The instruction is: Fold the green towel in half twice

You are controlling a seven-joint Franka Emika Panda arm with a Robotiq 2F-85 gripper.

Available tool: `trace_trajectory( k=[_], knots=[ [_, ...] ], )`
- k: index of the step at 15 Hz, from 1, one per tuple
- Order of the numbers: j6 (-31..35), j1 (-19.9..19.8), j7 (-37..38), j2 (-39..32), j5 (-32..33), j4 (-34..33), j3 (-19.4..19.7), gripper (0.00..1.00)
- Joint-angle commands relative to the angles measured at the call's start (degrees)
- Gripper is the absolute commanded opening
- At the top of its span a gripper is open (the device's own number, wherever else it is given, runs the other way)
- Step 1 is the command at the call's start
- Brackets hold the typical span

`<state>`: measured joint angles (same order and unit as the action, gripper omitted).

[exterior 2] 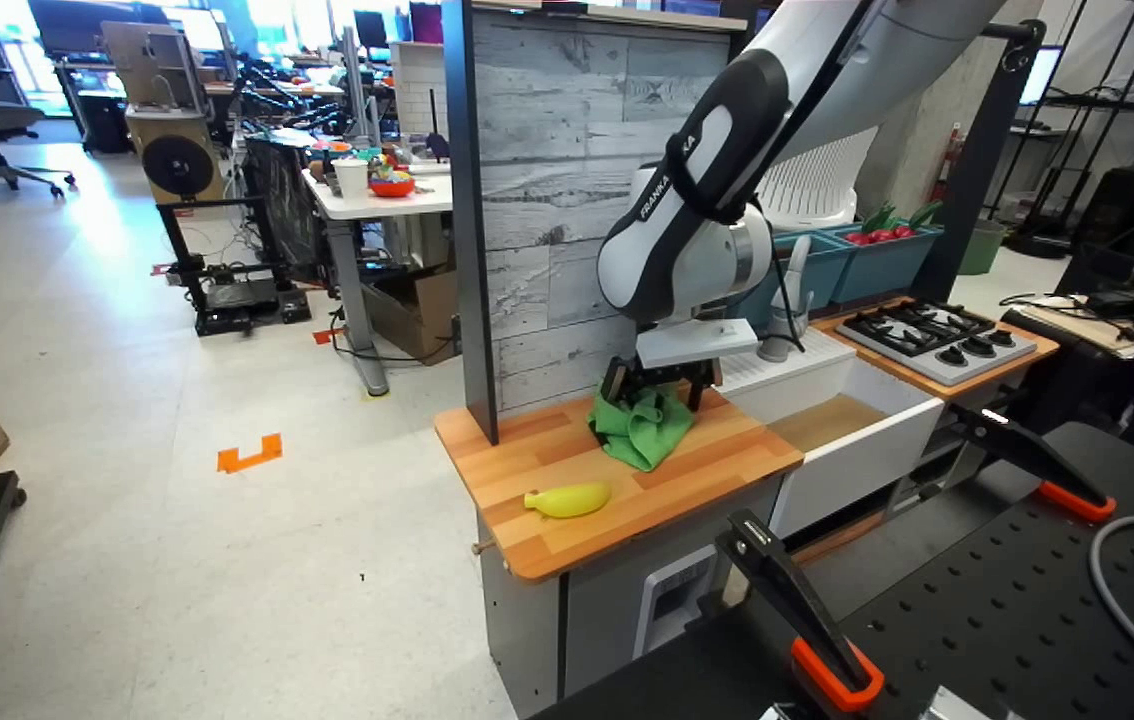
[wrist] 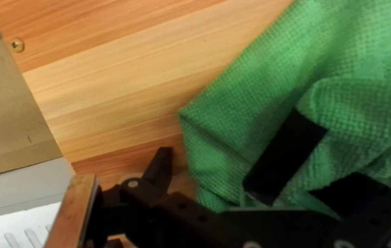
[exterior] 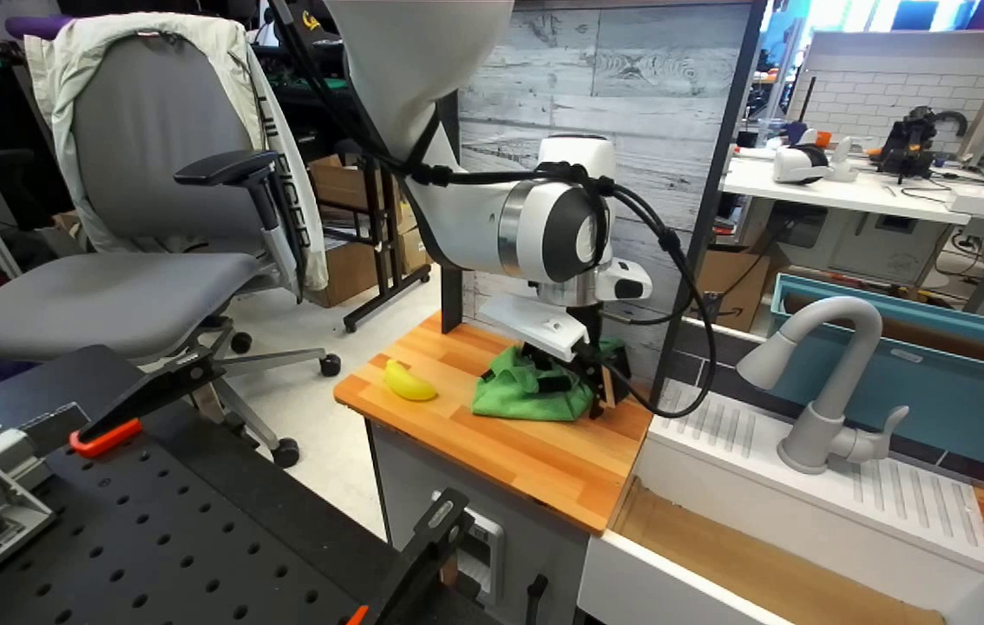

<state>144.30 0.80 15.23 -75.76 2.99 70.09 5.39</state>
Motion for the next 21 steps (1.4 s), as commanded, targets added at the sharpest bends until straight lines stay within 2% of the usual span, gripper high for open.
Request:
trace_trajectory(
  k=[1, 5, 7, 13, 15, 16, 21],
  knots=[
    [6.6, 0.5, 0.3, 5.7, -0.3, 10.0, -0.8, 1.0],
    [14.8, -0.1, 0.3, 13.1, -0.9, 21.9, -1.9, 1.0],
    [18.4, -0.1, -1.3, 16.2, -3.2, 27.1, -2.0, 1.0],
    [24.5, -2.8, -3.9, 25.9, -7.5, 40.8, -4.8, 1.0],
    [24.7, -3.0, -3.8, 27.5, -8.4, 43.0, -5.4, 1.0],
    [22.7, -1.3, -2.9, 23.7, -7.5, 37.8, -3.4, 1.0],
    [22.9, -1.5, -3.0, 26.0, -8.1, 40.8, -4.0, 1.0]
  ],
)
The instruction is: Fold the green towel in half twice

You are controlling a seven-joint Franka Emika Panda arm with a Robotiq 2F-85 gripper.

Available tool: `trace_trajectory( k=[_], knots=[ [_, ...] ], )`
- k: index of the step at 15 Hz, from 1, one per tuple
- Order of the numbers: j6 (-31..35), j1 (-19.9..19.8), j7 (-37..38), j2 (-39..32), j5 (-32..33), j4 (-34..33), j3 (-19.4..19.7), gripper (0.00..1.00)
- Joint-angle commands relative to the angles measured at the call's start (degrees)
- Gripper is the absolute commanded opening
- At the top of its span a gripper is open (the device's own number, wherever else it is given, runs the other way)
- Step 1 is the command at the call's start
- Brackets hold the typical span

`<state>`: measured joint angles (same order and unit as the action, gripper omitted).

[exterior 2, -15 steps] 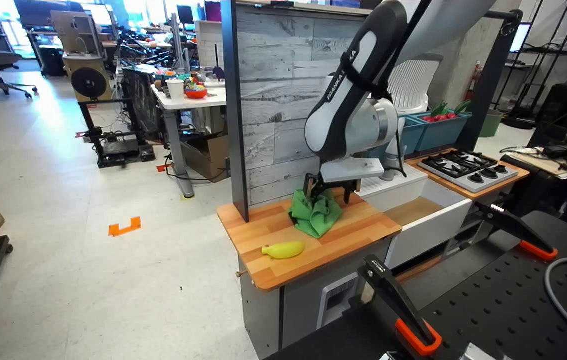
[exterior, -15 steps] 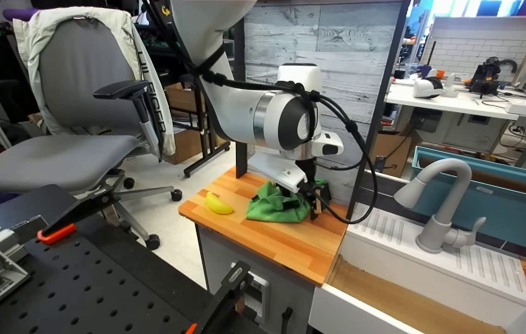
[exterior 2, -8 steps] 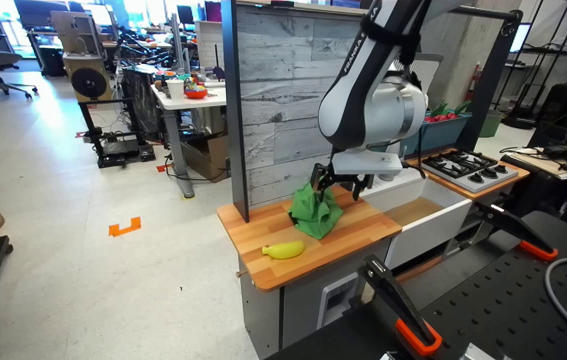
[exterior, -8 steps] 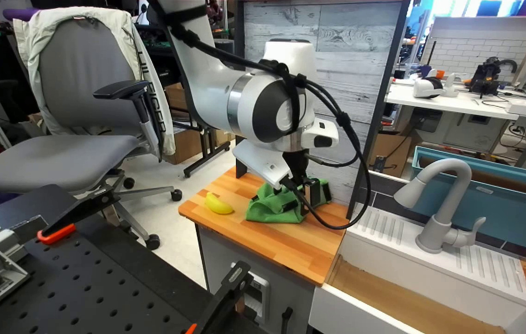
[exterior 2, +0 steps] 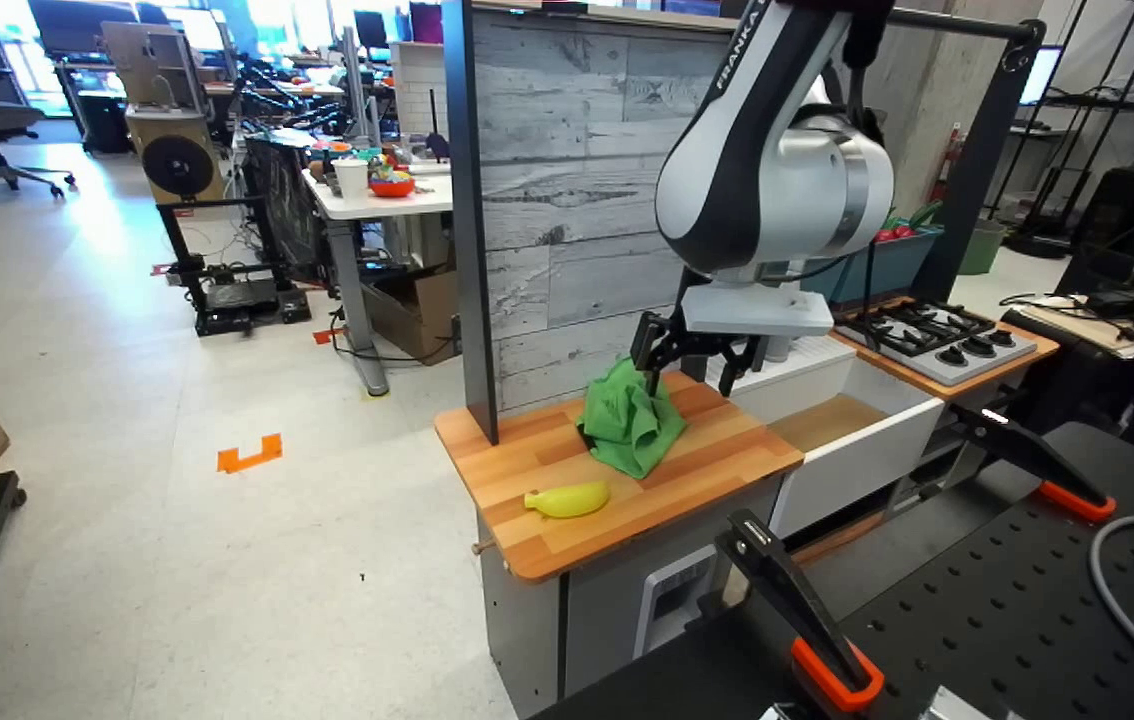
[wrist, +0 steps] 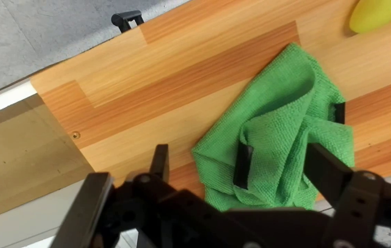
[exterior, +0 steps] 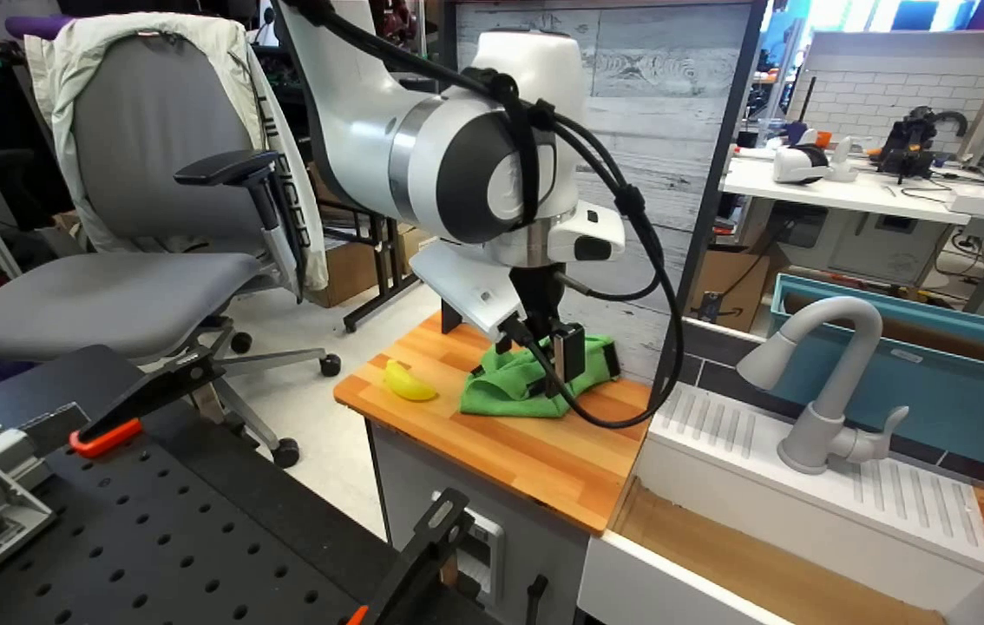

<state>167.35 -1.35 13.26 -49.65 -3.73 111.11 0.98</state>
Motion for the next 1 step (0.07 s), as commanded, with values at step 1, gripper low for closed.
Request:
trace_trajectory(
  k=[1],
  knots=[
    [-0.1, 0.6, -1.1, -0.1, -1.4, -0.1, 0.5, 1.0]
  ],
)
